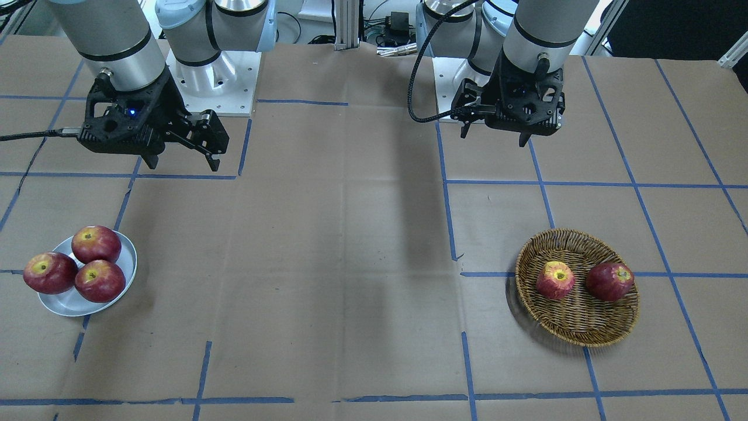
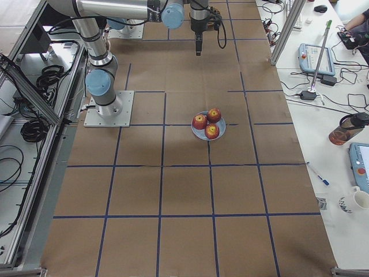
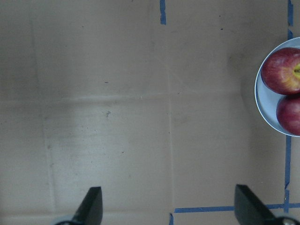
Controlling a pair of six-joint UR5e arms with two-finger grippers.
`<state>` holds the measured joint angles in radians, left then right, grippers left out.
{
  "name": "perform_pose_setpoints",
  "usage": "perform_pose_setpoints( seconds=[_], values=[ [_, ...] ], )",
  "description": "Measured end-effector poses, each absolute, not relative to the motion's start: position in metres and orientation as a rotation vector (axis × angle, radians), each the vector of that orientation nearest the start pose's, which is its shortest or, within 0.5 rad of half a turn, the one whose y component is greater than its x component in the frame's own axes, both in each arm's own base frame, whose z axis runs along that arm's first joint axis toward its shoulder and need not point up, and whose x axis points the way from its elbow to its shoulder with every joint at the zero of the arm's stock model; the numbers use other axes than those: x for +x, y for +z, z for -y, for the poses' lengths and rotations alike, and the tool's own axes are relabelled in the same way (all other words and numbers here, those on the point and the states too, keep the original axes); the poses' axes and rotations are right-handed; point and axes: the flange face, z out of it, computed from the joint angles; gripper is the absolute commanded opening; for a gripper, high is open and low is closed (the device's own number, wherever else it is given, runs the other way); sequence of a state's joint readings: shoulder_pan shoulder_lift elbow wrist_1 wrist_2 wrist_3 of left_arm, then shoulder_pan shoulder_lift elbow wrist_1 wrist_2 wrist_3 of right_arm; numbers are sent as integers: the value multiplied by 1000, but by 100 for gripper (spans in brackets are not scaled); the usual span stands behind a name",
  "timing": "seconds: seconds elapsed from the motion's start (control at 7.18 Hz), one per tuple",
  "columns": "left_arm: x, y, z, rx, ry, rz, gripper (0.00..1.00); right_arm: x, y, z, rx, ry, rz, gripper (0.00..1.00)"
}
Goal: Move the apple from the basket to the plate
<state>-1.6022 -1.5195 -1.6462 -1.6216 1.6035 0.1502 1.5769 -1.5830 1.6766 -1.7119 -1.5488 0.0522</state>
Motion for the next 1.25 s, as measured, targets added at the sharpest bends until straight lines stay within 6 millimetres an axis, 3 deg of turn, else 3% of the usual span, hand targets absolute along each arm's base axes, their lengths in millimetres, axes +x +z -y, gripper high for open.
perform_pose_setpoints(
  seconds=[0.7, 0.98, 1.25],
  values=[
    [-145, 475, 465, 259, 110, -3110, 99, 139, 456, 489, 71, -75, -3116, 100],
    [-137, 449, 487, 265, 135, -3107, 99, 139, 456, 489, 71, -76, -3115, 100],
    [-111, 400, 530, 331, 71, -3101, 99, 139, 456, 489, 71, -76, -3115, 100]
  ],
)
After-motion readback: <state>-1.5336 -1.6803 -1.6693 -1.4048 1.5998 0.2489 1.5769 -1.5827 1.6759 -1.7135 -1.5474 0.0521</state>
